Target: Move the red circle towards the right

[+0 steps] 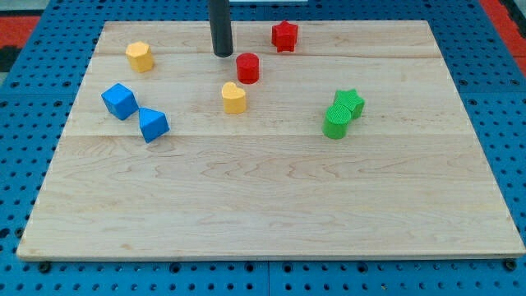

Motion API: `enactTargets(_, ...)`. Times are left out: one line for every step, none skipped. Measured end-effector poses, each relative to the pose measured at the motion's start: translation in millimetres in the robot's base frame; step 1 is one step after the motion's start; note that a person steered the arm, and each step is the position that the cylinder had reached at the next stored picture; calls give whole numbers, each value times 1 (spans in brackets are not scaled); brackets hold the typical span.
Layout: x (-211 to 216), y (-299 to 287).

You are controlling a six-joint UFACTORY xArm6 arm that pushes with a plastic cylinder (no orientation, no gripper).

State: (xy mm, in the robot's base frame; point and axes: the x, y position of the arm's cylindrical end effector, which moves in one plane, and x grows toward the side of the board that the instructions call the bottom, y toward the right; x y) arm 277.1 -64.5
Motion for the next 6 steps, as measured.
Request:
enactTargets(11, 16)
enactTargets(18, 7)
enactTargets(50, 46)
enactTargets(61, 101)
enactTargets(62, 107)
enactTargets(92, 109)
